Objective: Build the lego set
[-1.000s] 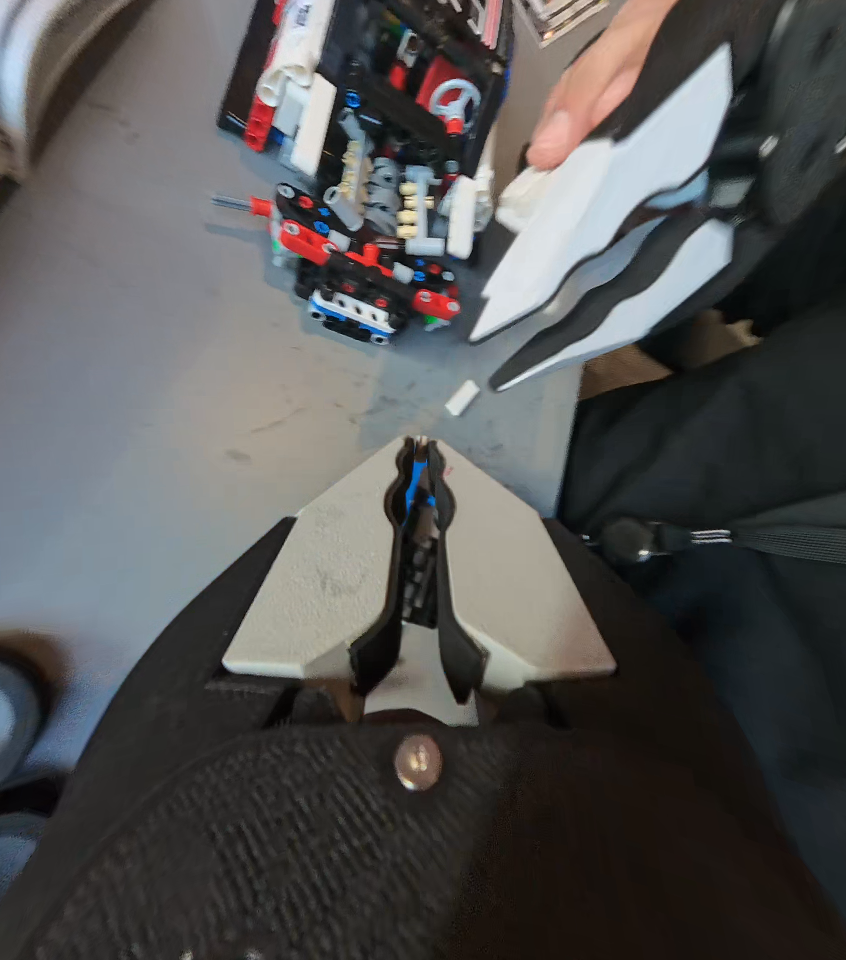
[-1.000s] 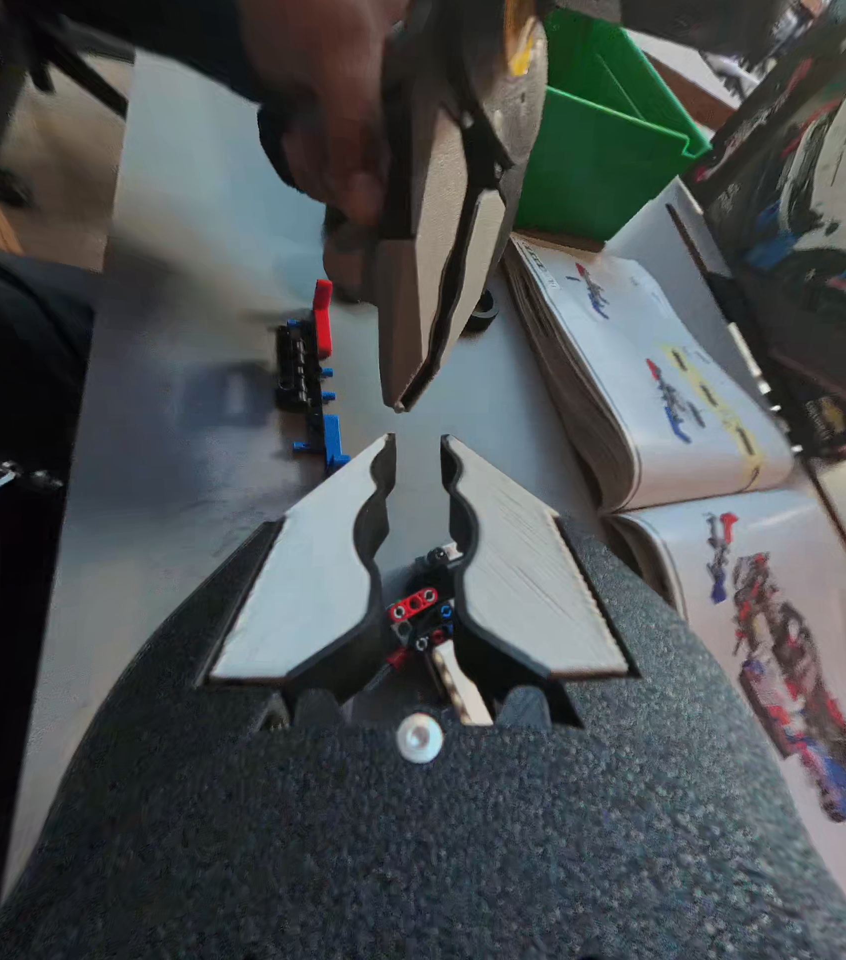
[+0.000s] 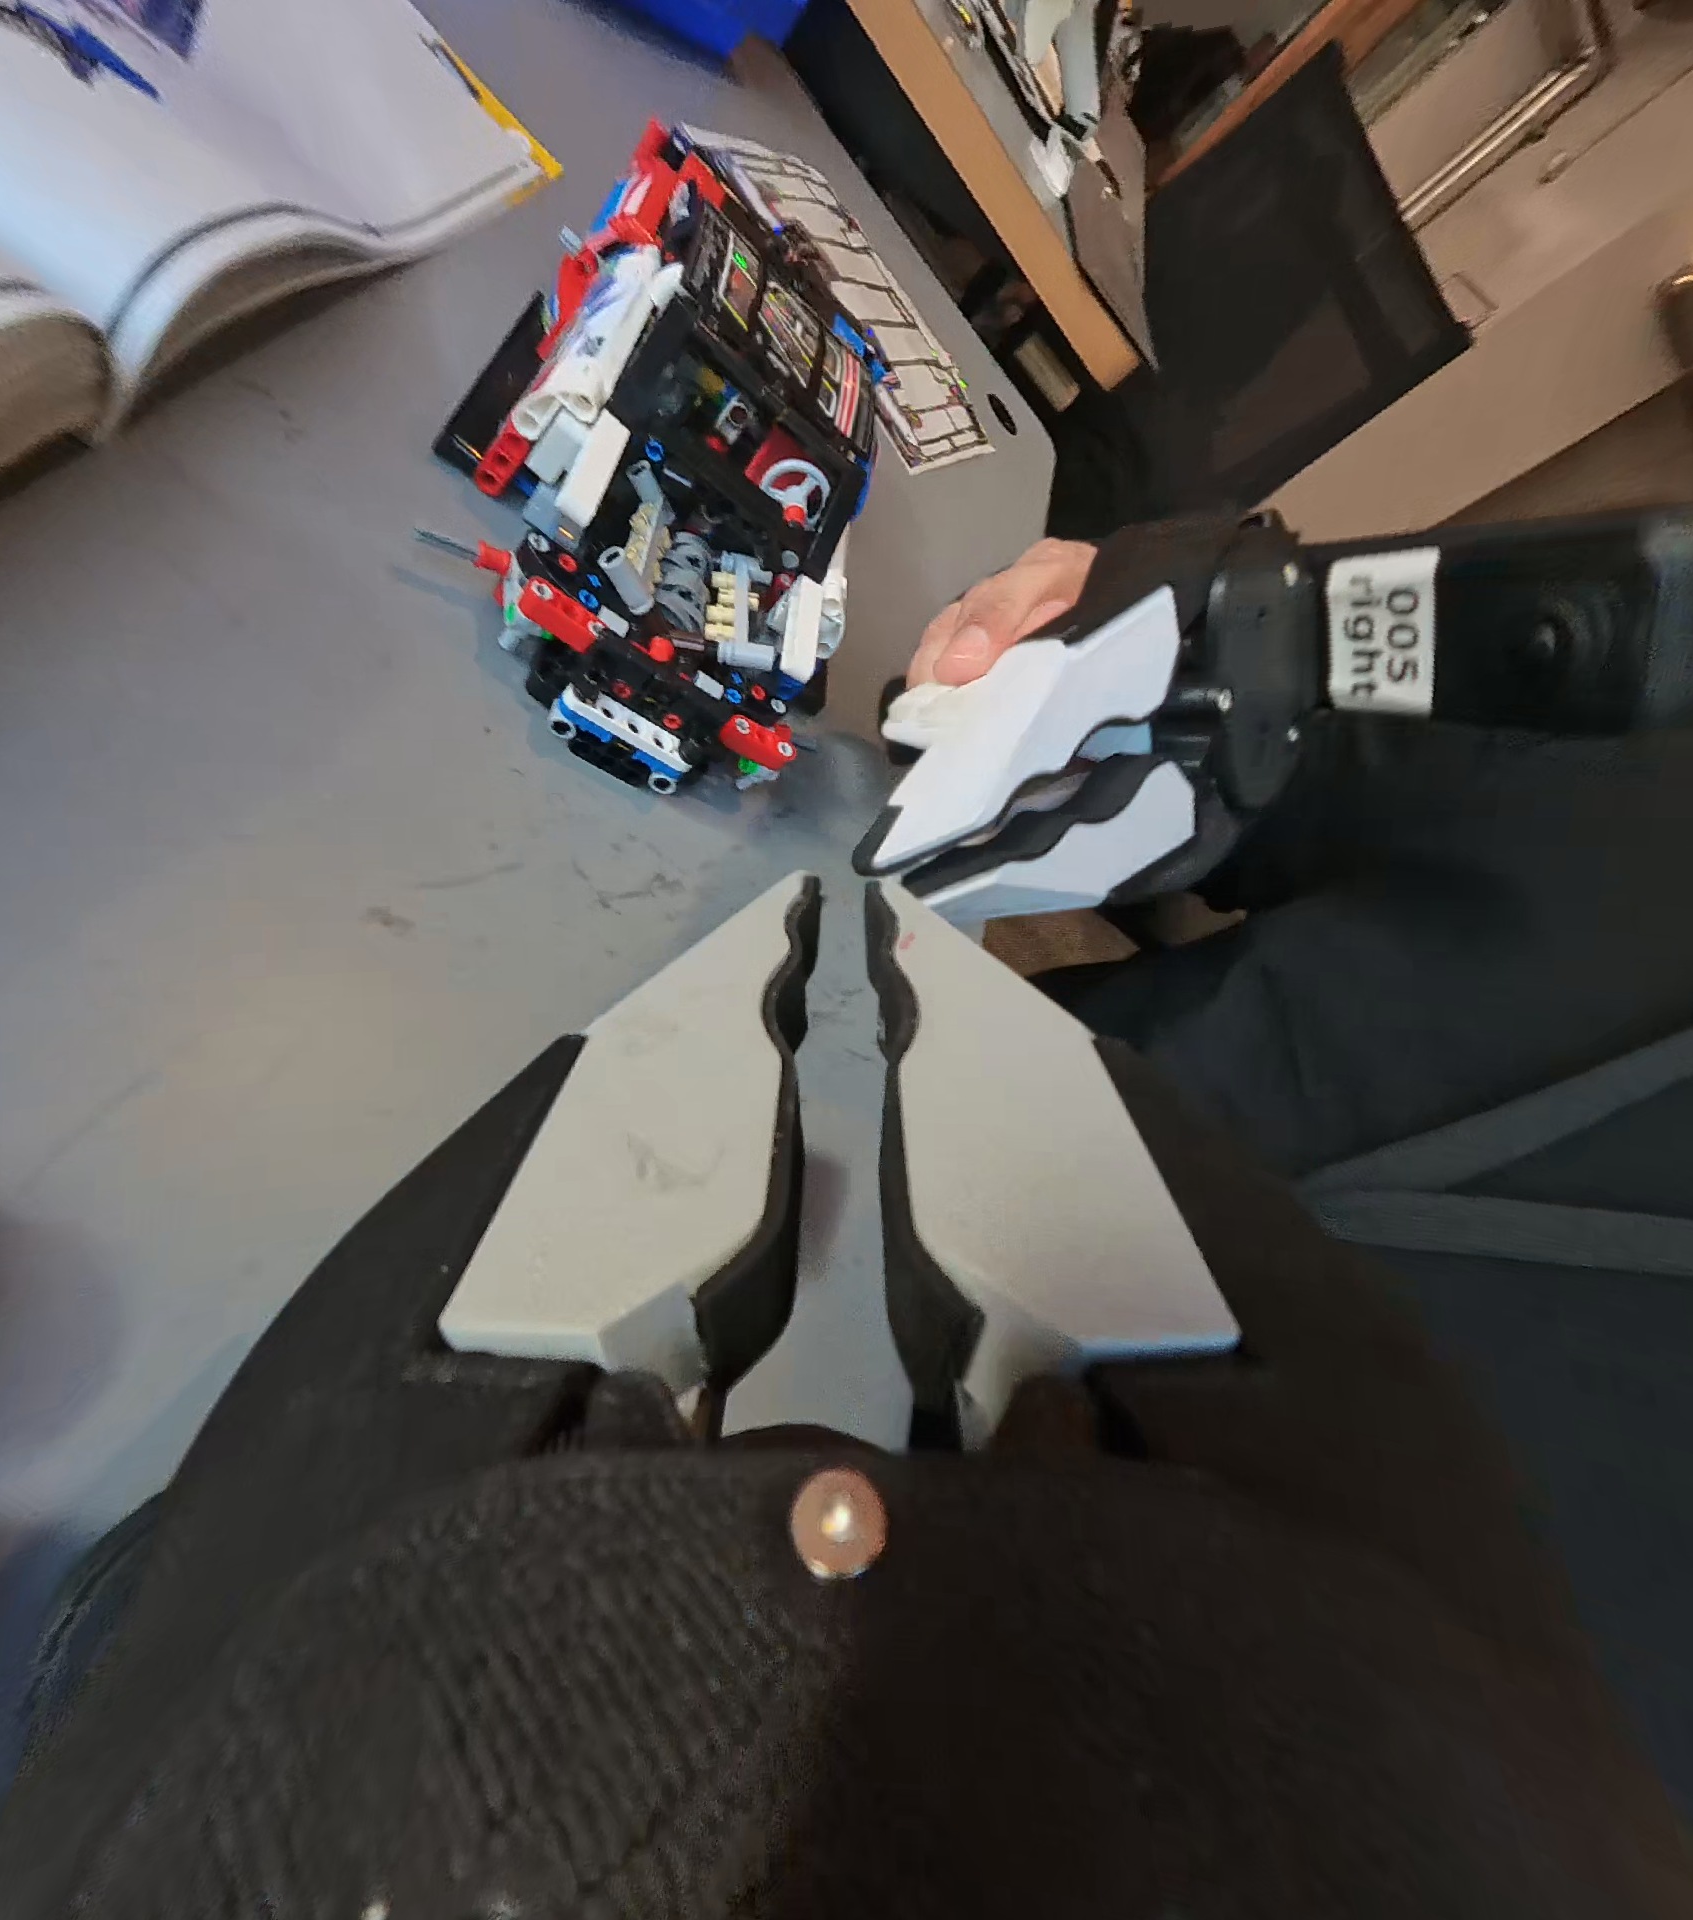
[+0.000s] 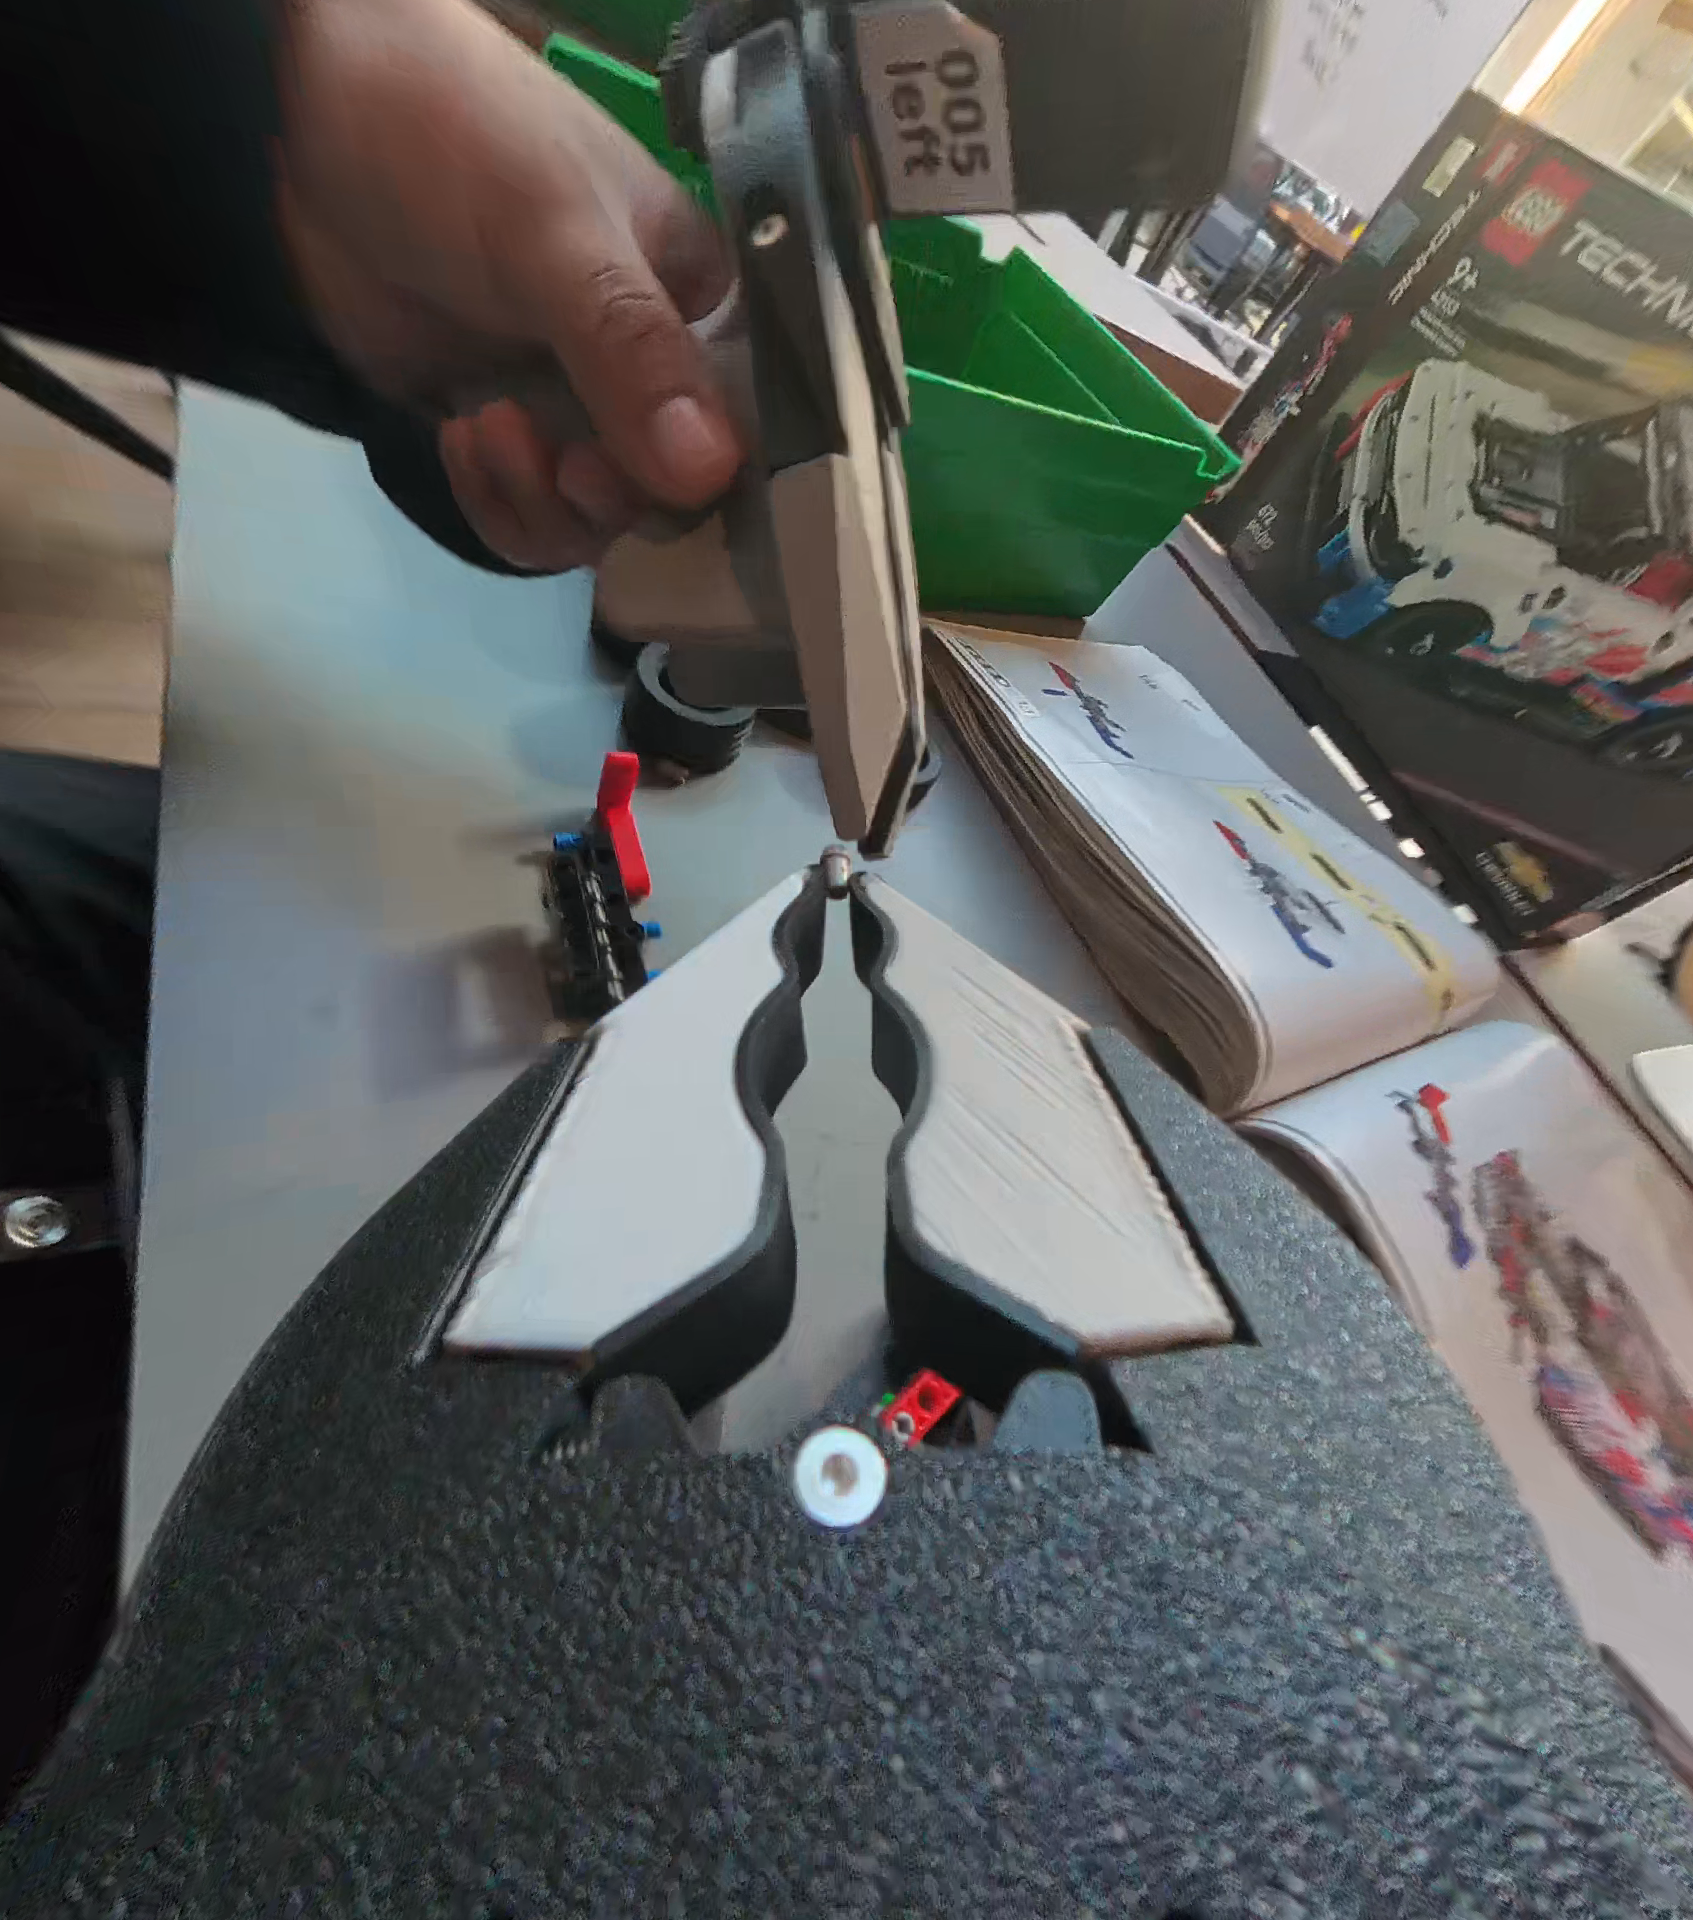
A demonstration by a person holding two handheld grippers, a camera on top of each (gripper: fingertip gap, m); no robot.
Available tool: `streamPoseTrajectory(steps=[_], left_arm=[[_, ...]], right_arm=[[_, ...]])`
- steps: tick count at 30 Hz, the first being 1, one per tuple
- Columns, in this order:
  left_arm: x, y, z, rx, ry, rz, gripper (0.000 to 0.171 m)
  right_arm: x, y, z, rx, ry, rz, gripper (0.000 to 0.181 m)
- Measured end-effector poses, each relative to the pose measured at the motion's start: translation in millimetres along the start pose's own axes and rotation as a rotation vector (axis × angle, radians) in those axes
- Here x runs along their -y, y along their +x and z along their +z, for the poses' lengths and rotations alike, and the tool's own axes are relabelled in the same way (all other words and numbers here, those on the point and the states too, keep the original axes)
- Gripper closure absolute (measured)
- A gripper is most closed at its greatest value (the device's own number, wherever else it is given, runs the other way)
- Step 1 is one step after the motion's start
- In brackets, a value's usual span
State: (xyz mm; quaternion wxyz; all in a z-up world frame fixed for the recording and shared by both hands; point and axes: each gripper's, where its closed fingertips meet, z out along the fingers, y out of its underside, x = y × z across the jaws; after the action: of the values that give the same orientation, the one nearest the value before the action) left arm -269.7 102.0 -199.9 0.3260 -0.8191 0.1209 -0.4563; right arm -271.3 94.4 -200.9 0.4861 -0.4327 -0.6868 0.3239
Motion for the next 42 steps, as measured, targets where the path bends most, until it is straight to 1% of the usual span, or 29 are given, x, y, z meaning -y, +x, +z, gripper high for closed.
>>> streamPoseTrajectory(steps=[2, 3, 4, 6, 8, 10, 12, 14, 16, 19, 22, 24, 27, 33, 37, 40, 42], left_arm=[[4.0, -0.6, -7.2, 0.058, 0.029, 0.084, 0.164], [5.9, 0.9, -10.7, 0.079, 0.044, 0.132, 0.159], [7.4, 0.3, -14.3, 0.125, 0.056, 0.188, 0.150], [9.2, -1.0, -20.4, 0.263, 0.079, 0.334, 0.138], [9.8, 12.5, -18.8, 0.339, 0.116, 0.471, 0.138], [13.9, 19.6, -18.2, 0.464, 0.162, 0.592, 0.141], [21.9, 25.9, -21.2, 0.591, 0.213, 0.702, 0.146], [27.2, 33.6, -24.1, 0.675, 0.243, 0.796, 0.150], [26.7, 39.3, -23.3, 0.720, 0.233, 0.880, 0.152], [25.5, 41.4, -21.2, 0.753, 0.223, 0.929, 0.157], [32.7, 46.9, -24.0, 0.789, 0.262, 0.976, 0.161], [32.8, 42.9, -22.0, 0.819, 0.229, 0.997, 0.164], [30.3, 37.5, -19.3, 0.836, 0.197, 1.024, 0.164], [24.3, 36.2, -15.2, 0.727, 0.152, 0.993, 0.164], [16.6, 34.9, -12.0, 0.608, 0.083, 0.975, 0.164], [14.7, 33.8, -12.9, 0.576, 0.066, 0.988, 0.164], [12.9, 32.2, -14.3, 0.566, 0.053, 0.997, 0.164]], right_arm=[[2.7, 2.1, -1.0, 0.053, 0.032, 0.154, 0.177], [5.4, 0.8, -1.7, 0.100, 0.056, 0.235, 0.177], [8.4, 0.2, -2.7, 0.150, 0.080, 0.328, 0.177], [20.3, 3.4, -7.5, 0.256, 0.165, 0.555, 0.178], [34.4, 8.2, -13.8, 0.387, 0.263, 0.791, 0.178], [42.3, 12.5, -16.8, 0.478, 0.326, 0.951, 0.178], [46.1, 12.7, -16.3, 0.519, 0.348, 1.032, 0.177], [50.2, 11.3, -15.0, 0.545, 0.360, 1.086, 0.177], [55.7, 12.4, -15.6, 0.581, 0.393, 1.155, 0.177], [60.8, 15.5, -17.2, 0.649, 0.443, 1.275, 0.177], [58.3, 14.9, -13.9, 0.680, 0.453, 1.350, 0.177], [56.7, 17.0, -13.1, 0.704, 0.475, 1.418, 0.177], [51.4, 16.0, -10.9, 0.712, 0.467, 1.453, 0.177], [47.5, 10.5, -11.4, 0.748, 0.414, 1.447, 0.177], [45.0, 3.7, -10.0, 0.794, 0.331, 1.410, 0.176], [44.4, 2.3, -8.2, 0.786, 0.288, 1.357, 0.176], [44.9, 2.4, -8.3, 0.801, 0.274, 1.351, 0.173]])
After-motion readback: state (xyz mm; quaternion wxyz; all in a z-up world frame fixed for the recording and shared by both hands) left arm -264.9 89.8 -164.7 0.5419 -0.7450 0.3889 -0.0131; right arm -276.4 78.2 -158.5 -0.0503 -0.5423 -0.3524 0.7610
